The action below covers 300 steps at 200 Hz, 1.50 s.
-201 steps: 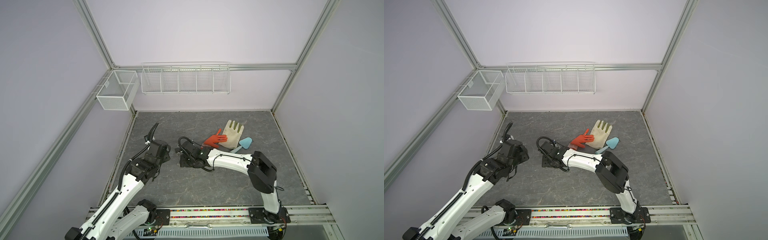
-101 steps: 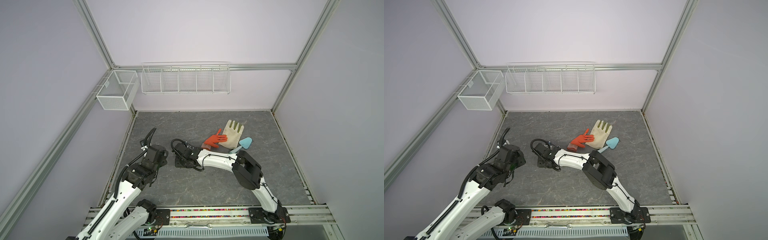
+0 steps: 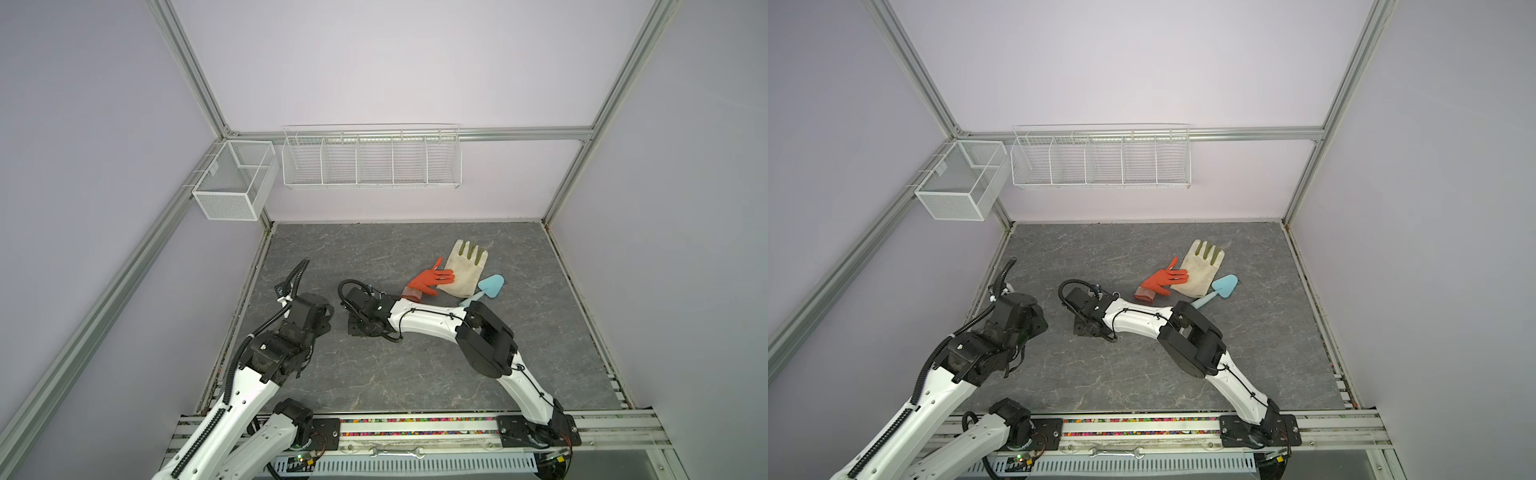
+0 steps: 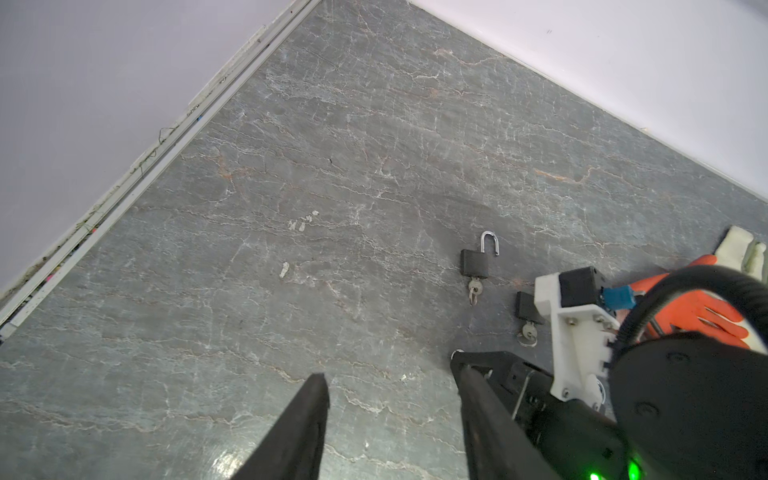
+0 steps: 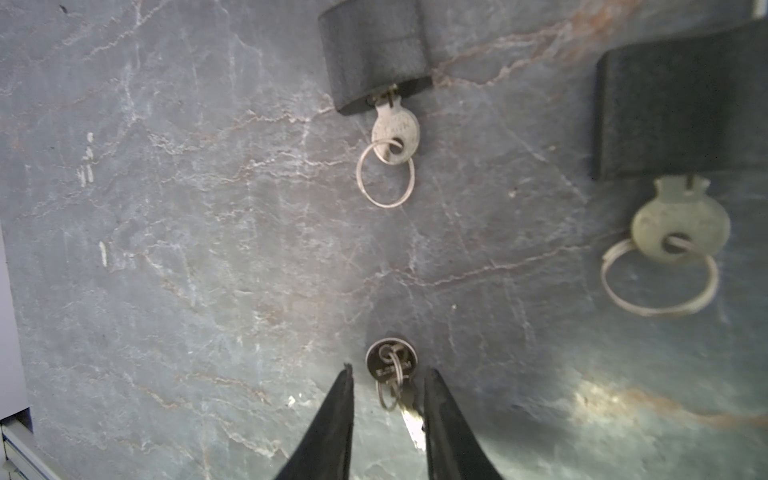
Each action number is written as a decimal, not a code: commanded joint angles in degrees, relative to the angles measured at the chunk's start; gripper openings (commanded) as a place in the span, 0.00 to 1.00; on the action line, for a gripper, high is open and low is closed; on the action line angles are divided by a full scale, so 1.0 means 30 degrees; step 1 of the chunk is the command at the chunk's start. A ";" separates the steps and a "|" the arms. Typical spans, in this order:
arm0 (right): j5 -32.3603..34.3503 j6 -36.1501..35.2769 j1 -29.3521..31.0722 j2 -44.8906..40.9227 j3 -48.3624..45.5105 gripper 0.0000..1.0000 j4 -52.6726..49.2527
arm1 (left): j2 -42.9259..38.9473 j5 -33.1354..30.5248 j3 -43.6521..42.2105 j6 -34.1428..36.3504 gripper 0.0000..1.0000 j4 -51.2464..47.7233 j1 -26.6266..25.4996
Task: Unlock with the key
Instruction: 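Close the right gripper on the loose silver key's ring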
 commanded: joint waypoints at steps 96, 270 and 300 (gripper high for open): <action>0.0086 0.0015 0.0069 0.1482 0.1467 0.15 -0.1192 | -0.0189 -0.0297 -0.0465 -0.0496 0.51 -0.0218 0.0105; -0.0779 -0.0544 -0.0127 -0.2012 -0.1312 0.07 -0.0059 | -0.0189 0.1278 0.0176 -0.0687 0.52 0.0250 0.0104; -0.0898 -0.0938 -0.0274 -0.3198 -0.2734 0.07 0.0160 | -0.0196 0.2213 0.0179 -0.0984 0.52 0.0447 0.0108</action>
